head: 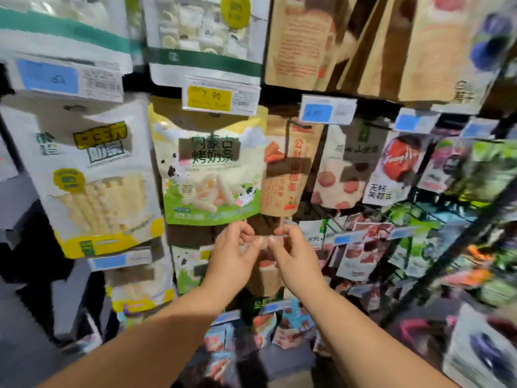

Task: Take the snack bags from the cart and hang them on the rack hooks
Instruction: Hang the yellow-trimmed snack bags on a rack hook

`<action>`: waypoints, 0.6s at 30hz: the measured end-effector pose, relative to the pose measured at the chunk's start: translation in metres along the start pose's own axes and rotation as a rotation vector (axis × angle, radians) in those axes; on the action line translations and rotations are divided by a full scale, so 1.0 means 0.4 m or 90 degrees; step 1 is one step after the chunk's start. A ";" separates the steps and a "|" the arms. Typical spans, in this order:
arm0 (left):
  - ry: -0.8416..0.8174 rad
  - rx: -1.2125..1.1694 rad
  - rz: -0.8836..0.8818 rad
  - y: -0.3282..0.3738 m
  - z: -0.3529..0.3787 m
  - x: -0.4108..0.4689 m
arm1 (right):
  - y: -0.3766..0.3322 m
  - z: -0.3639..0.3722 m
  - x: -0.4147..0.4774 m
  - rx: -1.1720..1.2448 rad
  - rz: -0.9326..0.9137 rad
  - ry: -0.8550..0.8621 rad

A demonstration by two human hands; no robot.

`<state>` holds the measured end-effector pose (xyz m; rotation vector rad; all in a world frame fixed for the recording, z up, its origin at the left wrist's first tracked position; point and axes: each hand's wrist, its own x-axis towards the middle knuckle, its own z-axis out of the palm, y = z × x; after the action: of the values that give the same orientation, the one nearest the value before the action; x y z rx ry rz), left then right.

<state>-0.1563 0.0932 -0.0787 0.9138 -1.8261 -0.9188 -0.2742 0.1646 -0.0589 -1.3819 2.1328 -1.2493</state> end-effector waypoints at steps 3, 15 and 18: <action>-0.146 -0.053 -0.039 0.040 0.194 -0.045 | 0.129 -0.136 -0.048 -0.003 0.073 0.056; -0.779 0.118 0.120 0.234 0.891 -0.462 | 0.679 -0.605 -0.524 -0.071 0.449 0.336; -0.889 0.180 0.251 0.264 0.981 -0.575 | 0.752 -0.681 -0.673 -0.066 0.534 0.368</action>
<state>-0.4562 0.4265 -0.2086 -0.1341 -3.1936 -1.1425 -0.4953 0.5768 -0.1943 -0.0265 2.7121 -1.2400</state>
